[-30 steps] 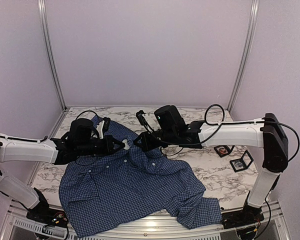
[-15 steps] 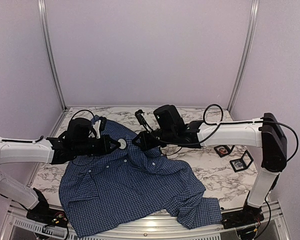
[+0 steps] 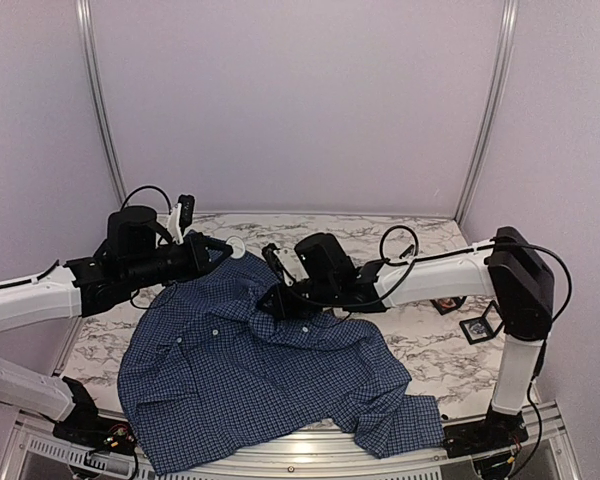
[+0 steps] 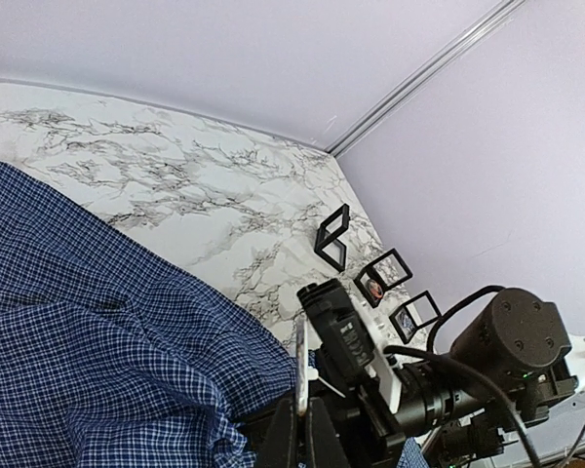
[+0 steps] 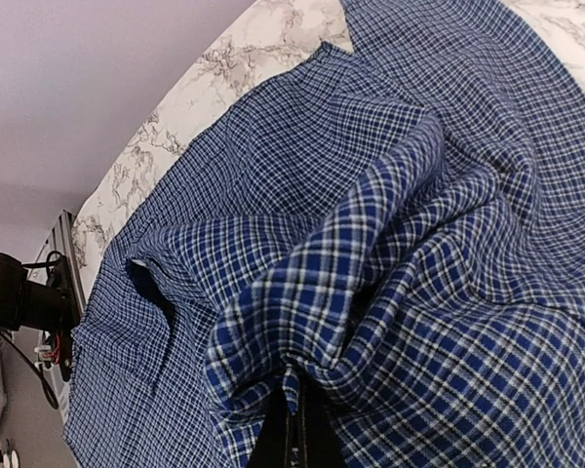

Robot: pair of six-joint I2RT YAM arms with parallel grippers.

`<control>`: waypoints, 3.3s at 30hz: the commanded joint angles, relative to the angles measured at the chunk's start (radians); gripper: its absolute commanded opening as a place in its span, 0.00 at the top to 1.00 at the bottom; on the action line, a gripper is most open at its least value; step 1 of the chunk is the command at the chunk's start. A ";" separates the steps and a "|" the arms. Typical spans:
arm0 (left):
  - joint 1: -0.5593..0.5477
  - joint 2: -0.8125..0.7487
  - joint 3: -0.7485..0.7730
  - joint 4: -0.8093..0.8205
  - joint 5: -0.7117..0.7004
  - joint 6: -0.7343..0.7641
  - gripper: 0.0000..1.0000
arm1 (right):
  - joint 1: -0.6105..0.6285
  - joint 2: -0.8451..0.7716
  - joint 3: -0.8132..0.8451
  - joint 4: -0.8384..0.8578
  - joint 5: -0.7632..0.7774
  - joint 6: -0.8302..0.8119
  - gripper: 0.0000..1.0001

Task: Remove the brooch from the garment
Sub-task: Remove the brooch from the flattened clothing, then close the brooch securely.

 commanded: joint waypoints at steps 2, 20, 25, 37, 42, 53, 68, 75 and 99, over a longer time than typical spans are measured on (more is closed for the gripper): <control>0.009 -0.015 0.030 -0.004 0.031 -0.009 1.00 | 0.029 0.030 -0.024 0.050 -0.013 0.050 1.00; 0.029 0.014 0.032 0.174 0.194 -0.084 1.00 | 0.015 -0.191 -0.002 -0.010 0.061 0.013 0.56; 0.028 0.021 0.028 0.237 0.254 -0.090 1.00 | -0.016 -0.258 -0.024 0.037 0.019 0.023 0.46; 0.028 0.040 0.011 0.370 0.385 -0.096 1.00 | -0.074 -0.372 -0.136 0.279 -0.142 0.054 0.30; 0.027 0.059 0.004 0.445 0.437 -0.117 1.00 | -0.079 -0.392 -0.154 0.345 -0.192 0.056 0.30; 0.016 0.075 0.001 0.498 0.500 -0.105 1.00 | -0.083 -0.400 -0.151 0.420 -0.251 0.069 0.44; -0.020 0.094 0.035 0.448 0.502 -0.042 1.00 | -0.078 -0.381 -0.133 0.420 -0.302 0.081 0.60; -0.027 0.091 0.038 0.437 0.492 -0.030 1.00 | -0.077 -0.375 -0.130 0.415 -0.315 0.078 0.66; -0.034 0.085 0.041 0.427 0.484 -0.024 1.00 | -0.063 -0.368 -0.146 0.391 -0.327 0.032 0.73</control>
